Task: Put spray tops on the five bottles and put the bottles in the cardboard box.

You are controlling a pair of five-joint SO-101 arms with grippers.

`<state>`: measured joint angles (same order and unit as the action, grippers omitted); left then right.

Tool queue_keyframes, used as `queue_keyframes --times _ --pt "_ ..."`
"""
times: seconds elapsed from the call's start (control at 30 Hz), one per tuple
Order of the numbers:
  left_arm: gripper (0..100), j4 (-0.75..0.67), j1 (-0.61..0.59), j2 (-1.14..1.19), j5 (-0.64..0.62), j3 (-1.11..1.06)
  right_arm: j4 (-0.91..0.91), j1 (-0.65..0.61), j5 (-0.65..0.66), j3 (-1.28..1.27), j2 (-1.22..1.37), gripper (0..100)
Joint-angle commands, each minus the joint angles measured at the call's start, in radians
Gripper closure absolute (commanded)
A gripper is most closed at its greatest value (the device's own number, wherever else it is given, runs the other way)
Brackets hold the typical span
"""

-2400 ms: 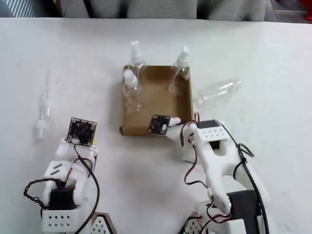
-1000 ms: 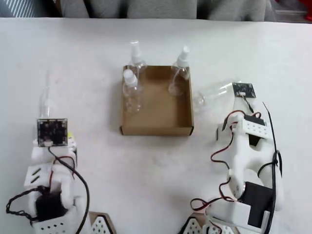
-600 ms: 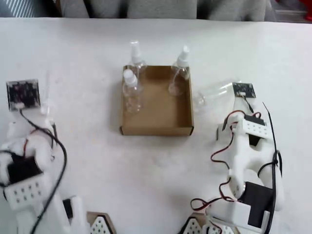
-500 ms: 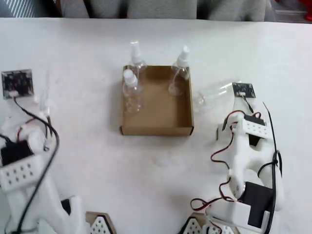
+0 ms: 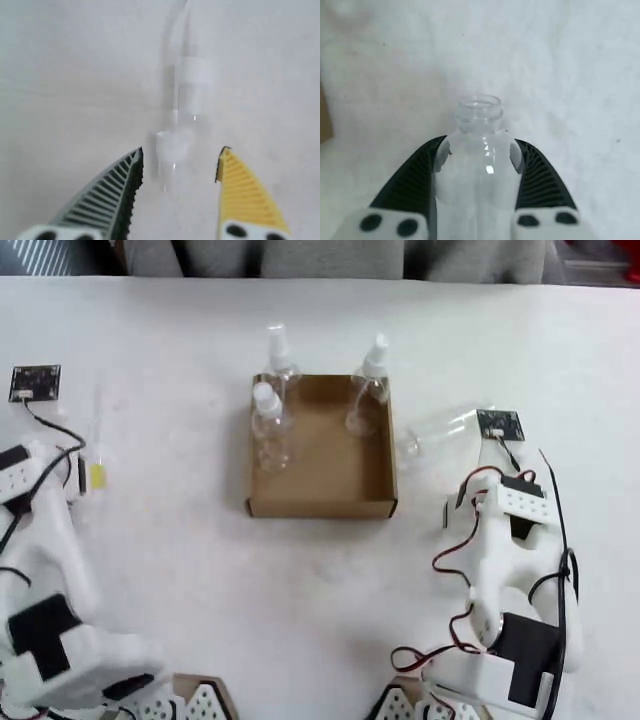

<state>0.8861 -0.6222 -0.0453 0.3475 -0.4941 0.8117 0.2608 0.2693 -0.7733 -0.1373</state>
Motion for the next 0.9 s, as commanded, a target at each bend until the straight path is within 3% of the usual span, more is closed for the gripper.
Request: queue_keyframes --times 0.0,0.4,0.57,0.63,0.87 --pt "75 -0.023 -0.015 0.139 0.009 0.146 -0.016 0.008 0.0 0.005 -0.004 98.3" --pt "76 -0.051 -0.015 0.447 0.009 0.265 -0.031 0.008 0.0 0.005 -0.004 98.3" --pt "100 -0.046 -0.016 0.453 0.011 0.264 -0.031 0.01 0.0 0.005 -0.004 98.3" --pt "95 -0.04 -0.028 0.45 0.011 0.262 -0.031 0.012 0.0 0.005 -0.004 98.3" --pt "98 0.063 -0.105 0.407 0.011 0.405 -0.031 0.012 0.0 0.005 -0.004 98.3"
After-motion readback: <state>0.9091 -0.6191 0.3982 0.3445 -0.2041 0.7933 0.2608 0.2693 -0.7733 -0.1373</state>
